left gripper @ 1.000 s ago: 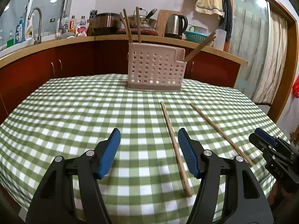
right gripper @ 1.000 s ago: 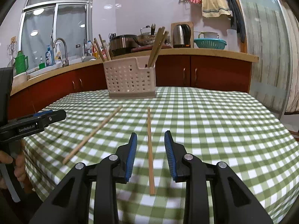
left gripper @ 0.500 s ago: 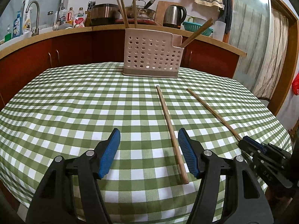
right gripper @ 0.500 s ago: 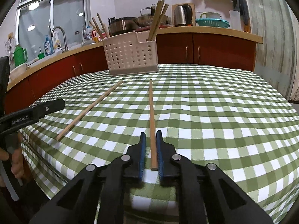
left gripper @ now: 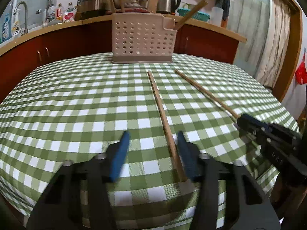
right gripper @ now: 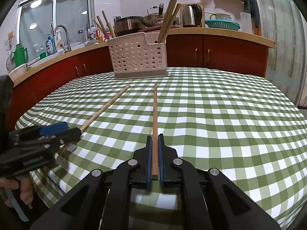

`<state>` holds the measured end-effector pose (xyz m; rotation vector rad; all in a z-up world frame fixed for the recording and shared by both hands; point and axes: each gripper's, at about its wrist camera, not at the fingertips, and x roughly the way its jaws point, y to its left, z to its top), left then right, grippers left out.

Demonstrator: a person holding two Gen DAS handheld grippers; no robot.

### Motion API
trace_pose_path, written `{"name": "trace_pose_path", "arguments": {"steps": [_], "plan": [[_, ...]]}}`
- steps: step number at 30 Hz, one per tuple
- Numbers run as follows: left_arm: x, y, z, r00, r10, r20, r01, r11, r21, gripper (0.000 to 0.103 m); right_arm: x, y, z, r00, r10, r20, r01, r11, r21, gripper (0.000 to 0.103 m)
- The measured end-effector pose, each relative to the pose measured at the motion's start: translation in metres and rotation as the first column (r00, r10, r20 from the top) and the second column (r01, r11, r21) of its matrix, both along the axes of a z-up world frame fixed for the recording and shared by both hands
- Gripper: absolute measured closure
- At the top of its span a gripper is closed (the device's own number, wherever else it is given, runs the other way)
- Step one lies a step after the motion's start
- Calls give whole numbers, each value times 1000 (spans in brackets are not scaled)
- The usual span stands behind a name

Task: Organize utensils
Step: 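Withdraw both grippers and lower them toward the last chopsticks on the cloth, then close the left gripper on a chopstick while the right gripper grasps another, then lift both held chopsticks upright and carry them toward the beige caddy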

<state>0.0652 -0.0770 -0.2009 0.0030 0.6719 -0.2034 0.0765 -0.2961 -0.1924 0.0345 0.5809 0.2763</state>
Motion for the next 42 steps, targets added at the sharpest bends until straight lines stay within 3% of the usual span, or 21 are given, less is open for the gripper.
{"name": "trace_pose_path", "arguments": {"steps": [5,10,30,42], "plan": [[5,4,-1,1000,-6,-3,6,1000,1,86,4,1,4,1000,2,7,-2,1000,6,96],[8,10,-1,1000,-10,1,10,1000,11,96,8,4,8,1000,4,16,-4,1000,10,96],[6,32,43,983,13,182,-24,998,63,96,8,1,50,993,-13,116,7,999,53,96],[9,53,84,967,60,248,-68,997,24,96,6,5,86,982,-12,191,1,998,61,96]]}}
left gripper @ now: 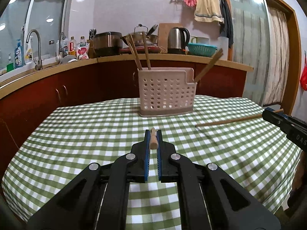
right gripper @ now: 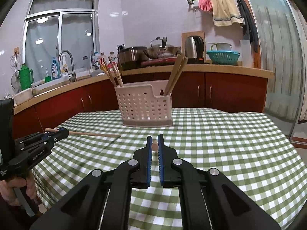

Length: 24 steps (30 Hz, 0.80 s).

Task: Organize utensils
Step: 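Lift both held chopsticks upright and carry them toward the beige caddy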

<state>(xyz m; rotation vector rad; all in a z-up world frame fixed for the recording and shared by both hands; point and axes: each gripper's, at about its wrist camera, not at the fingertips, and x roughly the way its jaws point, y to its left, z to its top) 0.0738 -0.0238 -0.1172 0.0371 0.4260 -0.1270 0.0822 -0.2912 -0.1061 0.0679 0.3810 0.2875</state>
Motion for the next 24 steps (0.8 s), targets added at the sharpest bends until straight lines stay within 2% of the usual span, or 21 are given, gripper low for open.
{"name": "trace_pose_path", "arguments": {"steps": [14,24], "plan": [[14,15,35,999,15,30,-14,999,-36,97,11,9,26,999,4,45,-4,1000,-7,96],[31,16,45,999,20,48,-18,999,-40,96,26,20,37,998,8,61,-7,1000,-16,96]]}}
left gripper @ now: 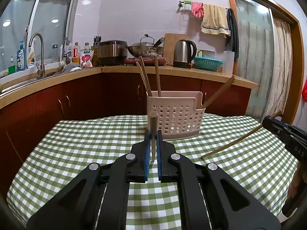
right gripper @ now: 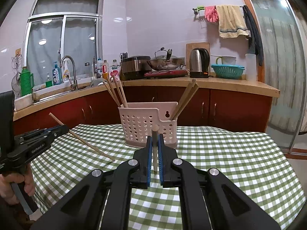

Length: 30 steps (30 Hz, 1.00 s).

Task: Organize utensils
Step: 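Lift both held chopsticks upright and carry them toward the beige caddy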

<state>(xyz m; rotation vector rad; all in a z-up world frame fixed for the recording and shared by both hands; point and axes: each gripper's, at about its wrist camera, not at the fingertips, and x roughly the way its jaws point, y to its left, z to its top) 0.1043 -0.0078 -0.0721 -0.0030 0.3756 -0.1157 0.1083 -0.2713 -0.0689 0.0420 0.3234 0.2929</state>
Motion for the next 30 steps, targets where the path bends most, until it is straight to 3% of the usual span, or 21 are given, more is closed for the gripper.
{"name": "trace_pose_path", "arguments": {"steps": [30], "plan": [[51,2,17,1000,4,27,-5,1000,16,96,45,13,20,999,0,37,-1,1000,8,96]]}}
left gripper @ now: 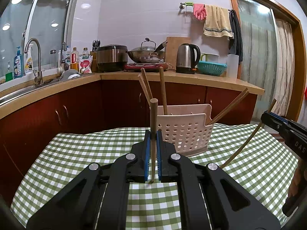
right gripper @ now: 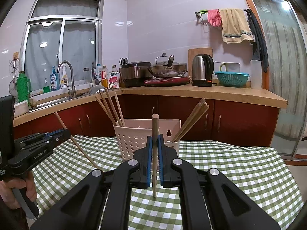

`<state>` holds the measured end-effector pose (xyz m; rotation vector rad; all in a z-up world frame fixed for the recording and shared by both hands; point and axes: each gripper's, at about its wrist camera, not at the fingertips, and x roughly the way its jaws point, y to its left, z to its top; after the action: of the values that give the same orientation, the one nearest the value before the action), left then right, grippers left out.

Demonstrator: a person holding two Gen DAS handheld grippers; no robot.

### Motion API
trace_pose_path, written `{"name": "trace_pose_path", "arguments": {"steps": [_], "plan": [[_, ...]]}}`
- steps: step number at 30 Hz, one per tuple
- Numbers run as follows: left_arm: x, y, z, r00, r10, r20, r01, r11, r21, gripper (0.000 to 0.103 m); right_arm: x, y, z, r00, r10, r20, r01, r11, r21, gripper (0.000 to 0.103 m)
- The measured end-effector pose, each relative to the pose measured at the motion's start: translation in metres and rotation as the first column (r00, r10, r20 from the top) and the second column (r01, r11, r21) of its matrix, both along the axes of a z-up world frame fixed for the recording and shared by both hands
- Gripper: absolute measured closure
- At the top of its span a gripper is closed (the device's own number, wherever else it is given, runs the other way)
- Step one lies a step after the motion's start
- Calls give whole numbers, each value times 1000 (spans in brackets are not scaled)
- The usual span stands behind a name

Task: Organize utensils
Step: 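Lift both held chopsticks upright and carry them toward the beige caddy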

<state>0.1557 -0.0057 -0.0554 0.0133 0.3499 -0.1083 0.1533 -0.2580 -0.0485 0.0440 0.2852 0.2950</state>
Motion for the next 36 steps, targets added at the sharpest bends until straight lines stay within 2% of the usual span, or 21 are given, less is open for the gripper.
{"name": "trace_pose_path", "arguments": {"steps": [24,36], "plan": [[13,-2,7,1000,-8,10,9,1000,-14,96,13,4,4,1000,8,11,-8,1000,9,96],[-2,-13,43,994,-37,104,38,999,-6,96,4,6,32,997,12,82,-13,1000,4,96]]}}
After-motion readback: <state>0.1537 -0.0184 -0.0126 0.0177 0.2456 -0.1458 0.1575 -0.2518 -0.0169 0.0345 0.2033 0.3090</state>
